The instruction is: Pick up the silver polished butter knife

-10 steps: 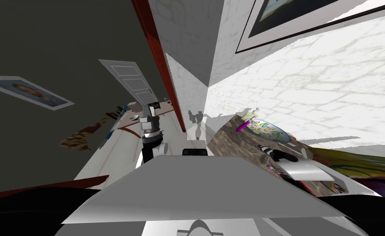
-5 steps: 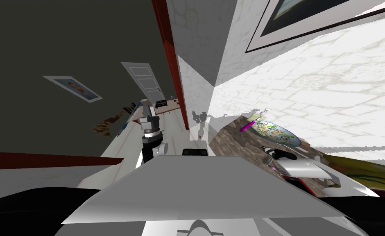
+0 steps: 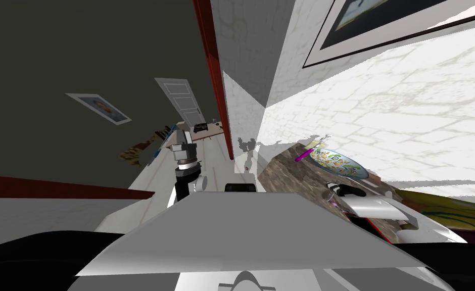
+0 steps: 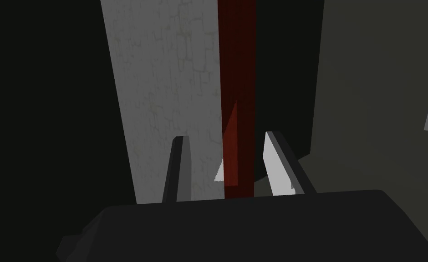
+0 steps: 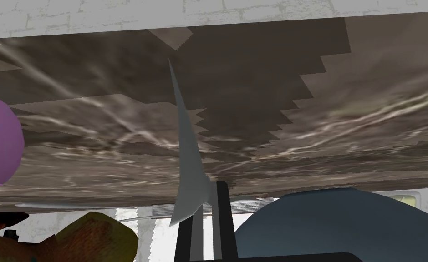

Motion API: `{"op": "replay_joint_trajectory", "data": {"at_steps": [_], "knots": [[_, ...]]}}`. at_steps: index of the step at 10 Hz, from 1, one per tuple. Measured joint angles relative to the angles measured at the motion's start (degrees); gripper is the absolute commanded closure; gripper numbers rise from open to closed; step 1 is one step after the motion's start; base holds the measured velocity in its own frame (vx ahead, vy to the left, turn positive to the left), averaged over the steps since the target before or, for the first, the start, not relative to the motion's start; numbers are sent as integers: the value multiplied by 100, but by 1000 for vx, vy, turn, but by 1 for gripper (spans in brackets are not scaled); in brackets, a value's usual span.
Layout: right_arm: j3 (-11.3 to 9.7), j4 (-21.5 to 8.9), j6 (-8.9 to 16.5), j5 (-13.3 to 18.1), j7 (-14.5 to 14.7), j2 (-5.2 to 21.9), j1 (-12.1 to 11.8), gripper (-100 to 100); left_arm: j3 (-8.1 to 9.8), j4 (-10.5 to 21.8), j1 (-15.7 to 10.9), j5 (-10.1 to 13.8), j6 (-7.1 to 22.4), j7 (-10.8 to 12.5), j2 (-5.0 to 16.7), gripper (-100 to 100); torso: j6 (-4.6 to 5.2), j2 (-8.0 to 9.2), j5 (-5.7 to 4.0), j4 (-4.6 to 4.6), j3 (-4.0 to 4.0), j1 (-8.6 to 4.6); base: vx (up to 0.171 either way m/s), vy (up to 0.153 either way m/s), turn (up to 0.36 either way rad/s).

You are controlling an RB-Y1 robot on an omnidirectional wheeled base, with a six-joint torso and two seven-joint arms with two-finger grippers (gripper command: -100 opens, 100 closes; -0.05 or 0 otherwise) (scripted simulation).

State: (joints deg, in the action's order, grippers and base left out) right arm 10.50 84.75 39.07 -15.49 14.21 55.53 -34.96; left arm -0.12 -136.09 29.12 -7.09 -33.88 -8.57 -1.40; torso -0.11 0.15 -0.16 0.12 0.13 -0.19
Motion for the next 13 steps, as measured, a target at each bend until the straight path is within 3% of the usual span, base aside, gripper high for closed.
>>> {"op": "replay_joint_trajectory", "data": {"at_steps": [1,2,3,12,13], "knots": [[-1,1,-2,1,3,1,0,100,0,0,0,0,0,0,0,0,-1,1,-1,0,1,-2,0,0,0],[-1,3,-5,2,5,2,1,0,0,0,0,0,0,0,0,0,1,0,-1,0,0,-2,0,0,0],[-1,4,-6,2,6,2,1,100,0,0,0,0,0,0,0,0,2,0,-1,0,0,-3,89,-5,-240],[31,1245,-280,133,180,121,-731,100,0,0,1,0,0,0,0,0,24,-34,1,-15,-24,0,121,2,-216],[27,1256,-285,135,186,121,-736,0,0,0,0,0,0,0,0,0,17,-22,1,-13,-17,-3,7,3,10]]}}
